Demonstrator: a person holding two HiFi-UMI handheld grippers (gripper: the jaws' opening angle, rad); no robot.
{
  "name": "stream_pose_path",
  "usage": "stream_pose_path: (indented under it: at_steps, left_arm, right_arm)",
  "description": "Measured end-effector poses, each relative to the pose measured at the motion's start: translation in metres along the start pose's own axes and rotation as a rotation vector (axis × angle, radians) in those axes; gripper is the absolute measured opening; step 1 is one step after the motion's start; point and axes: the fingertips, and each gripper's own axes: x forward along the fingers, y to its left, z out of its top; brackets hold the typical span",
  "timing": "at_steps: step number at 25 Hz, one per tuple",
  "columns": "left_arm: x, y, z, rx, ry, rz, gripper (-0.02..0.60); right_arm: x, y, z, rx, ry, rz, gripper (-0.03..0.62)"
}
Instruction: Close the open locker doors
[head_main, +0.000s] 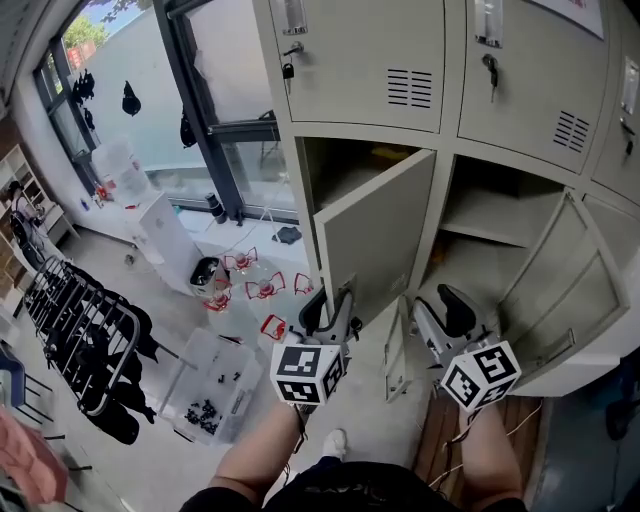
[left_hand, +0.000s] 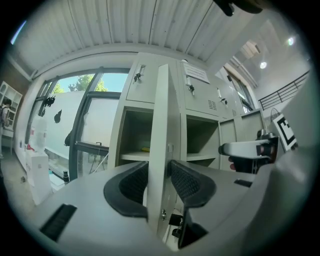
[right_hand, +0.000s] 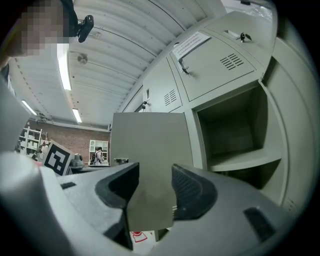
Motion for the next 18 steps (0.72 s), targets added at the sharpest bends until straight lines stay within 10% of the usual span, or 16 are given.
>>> stream_pose_path:
  at_steps: [18]
  left_arm:
    - [0.052,0.080,0.009,0.004,-0.025,-0.018,0.149]
  right_arm:
    - [0.079,0.001,-0.006,0.021,-0.009,-0.049,0.204]
